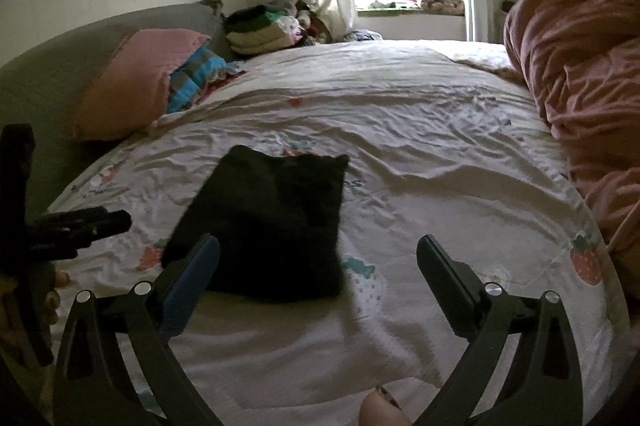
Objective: Fold small clothes
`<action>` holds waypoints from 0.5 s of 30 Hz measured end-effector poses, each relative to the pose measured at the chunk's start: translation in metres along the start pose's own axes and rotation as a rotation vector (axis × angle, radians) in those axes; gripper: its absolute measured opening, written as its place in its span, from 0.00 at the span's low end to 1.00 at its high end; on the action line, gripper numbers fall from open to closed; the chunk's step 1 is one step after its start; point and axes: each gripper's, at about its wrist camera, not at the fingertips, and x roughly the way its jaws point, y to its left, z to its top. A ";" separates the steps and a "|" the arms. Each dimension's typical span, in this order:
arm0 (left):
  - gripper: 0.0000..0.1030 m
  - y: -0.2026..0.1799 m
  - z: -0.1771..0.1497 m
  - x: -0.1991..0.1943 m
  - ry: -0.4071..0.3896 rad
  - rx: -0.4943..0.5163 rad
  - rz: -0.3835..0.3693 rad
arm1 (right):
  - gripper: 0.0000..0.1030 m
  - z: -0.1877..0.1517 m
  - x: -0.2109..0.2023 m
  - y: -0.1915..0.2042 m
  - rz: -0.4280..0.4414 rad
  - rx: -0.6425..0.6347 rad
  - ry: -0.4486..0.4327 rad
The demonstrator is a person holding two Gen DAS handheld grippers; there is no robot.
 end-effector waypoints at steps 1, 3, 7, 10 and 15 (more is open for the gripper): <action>0.91 0.001 -0.004 -0.006 -0.012 0.005 0.009 | 0.96 0.000 -0.004 0.004 0.000 -0.006 -0.010; 0.91 0.004 -0.011 -0.015 -0.031 0.009 0.025 | 0.96 -0.001 -0.011 0.013 -0.004 -0.021 -0.032; 0.91 0.011 -0.027 -0.029 -0.048 0.009 0.037 | 0.96 -0.004 -0.023 0.031 -0.024 -0.063 -0.081; 0.91 0.014 -0.036 -0.037 -0.057 0.012 0.042 | 0.96 -0.008 -0.028 0.040 -0.025 -0.075 -0.108; 0.91 0.019 -0.050 -0.050 -0.087 0.030 0.060 | 0.96 -0.016 -0.033 0.052 -0.021 -0.080 -0.123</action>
